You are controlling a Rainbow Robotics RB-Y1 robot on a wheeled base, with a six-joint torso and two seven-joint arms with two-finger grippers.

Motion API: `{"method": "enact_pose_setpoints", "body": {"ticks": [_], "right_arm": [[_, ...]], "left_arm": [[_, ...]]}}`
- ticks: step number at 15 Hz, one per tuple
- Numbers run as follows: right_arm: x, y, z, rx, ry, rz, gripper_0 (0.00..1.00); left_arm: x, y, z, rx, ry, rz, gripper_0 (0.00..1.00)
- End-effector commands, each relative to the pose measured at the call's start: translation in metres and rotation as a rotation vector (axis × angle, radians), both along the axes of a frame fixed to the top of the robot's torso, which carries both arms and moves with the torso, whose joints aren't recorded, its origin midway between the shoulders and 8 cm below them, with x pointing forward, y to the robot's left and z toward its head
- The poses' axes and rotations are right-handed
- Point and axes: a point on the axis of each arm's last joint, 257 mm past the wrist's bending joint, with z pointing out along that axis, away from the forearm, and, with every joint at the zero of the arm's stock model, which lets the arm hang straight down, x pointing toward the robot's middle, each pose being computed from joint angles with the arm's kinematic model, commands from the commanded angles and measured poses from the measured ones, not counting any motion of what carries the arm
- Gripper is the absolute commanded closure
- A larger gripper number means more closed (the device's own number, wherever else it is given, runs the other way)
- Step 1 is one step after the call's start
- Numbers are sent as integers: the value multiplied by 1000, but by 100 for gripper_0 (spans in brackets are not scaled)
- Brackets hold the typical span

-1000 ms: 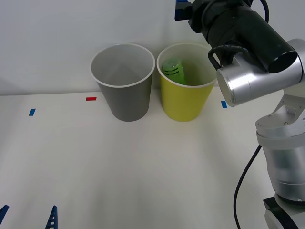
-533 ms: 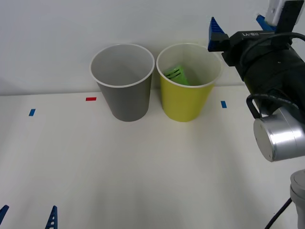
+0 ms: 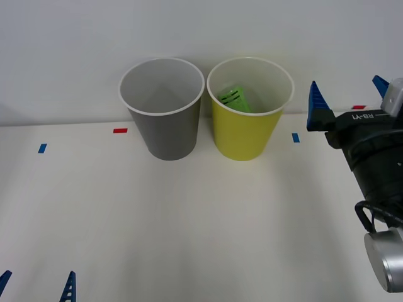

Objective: Put cans in the gray bin and PET bottles in the light green bin.

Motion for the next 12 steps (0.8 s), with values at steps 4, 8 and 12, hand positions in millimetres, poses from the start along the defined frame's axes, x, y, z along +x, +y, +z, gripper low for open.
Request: {"method": "enact_pose_setpoints", "body": {"ticks": [4, 8, 12], "right_arm": [[-46, -28, -33, -14, -30, -15, 0], [-74, -30, -60, -32, -134, 50, 0], [-111, -44, -111, -59, -38, 56, 0]], "left_arm": [[0, 0, 0, 0, 0, 0, 0], [0, 0, 0, 0, 0, 0, 0], [0, 0, 0, 0, 0, 0, 0]]}}
